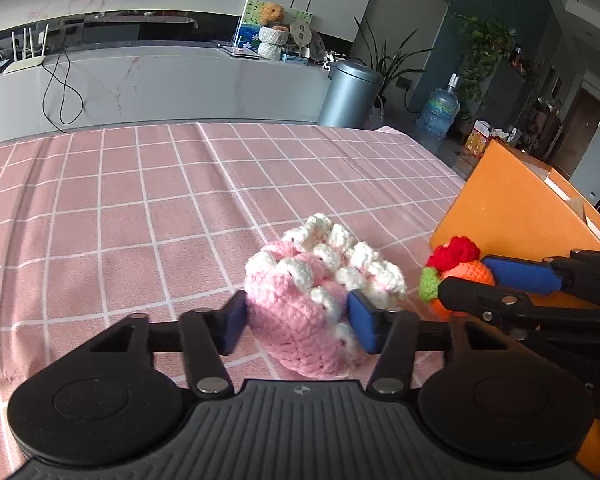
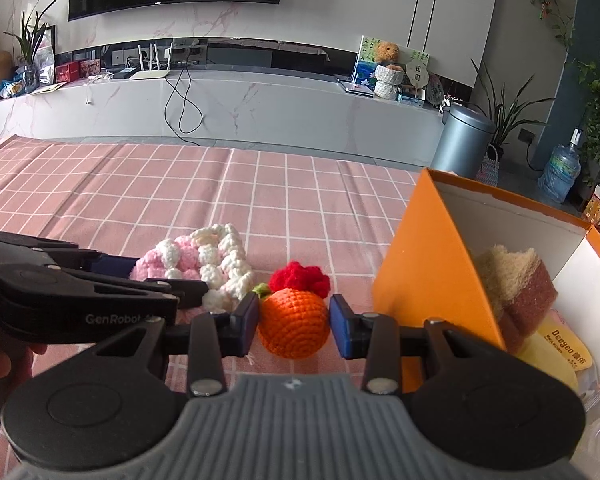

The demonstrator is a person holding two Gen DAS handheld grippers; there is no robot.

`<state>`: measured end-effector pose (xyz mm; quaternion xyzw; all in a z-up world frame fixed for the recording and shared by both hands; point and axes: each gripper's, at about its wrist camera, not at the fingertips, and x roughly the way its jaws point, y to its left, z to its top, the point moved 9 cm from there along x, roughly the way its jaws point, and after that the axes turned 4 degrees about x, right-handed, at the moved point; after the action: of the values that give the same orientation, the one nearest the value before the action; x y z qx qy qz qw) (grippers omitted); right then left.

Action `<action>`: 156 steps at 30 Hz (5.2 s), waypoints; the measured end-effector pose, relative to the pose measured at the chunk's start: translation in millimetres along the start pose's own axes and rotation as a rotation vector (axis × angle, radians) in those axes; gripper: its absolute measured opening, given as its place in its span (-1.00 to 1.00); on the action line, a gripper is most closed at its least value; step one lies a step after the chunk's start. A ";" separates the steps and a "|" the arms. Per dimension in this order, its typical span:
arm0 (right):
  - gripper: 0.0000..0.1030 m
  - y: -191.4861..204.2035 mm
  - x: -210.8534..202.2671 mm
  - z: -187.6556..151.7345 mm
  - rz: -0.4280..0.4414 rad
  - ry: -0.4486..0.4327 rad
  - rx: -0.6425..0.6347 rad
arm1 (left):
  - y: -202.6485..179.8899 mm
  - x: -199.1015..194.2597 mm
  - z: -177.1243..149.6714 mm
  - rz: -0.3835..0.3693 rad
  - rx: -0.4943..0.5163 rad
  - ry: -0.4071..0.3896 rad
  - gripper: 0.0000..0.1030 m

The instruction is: Organize soft objects

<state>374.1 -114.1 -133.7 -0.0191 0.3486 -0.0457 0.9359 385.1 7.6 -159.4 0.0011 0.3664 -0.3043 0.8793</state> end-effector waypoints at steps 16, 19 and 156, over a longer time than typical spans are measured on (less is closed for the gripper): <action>-0.27 3.3 -25.2 7.4 0.038 -0.045 -0.018 | -14.4 -54.7 -2.9 0.151 -0.049 -0.103 -0.42; -0.27 5.7 -38.9 9.2 0.071 -0.061 -0.017 | -19.8 -75.0 -2.3 0.206 -0.029 -0.134 -0.42; 0.95 -142.9 -248.7 -115.8 -0.047 -0.367 0.064 | -205.8 -174.5 -60.0 0.478 0.068 -0.357 0.93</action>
<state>100.9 -232.2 -49.8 -0.0057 0.1697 -0.0746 0.9827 140.8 -53.4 -45.3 0.0633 0.1848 -0.0963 0.9760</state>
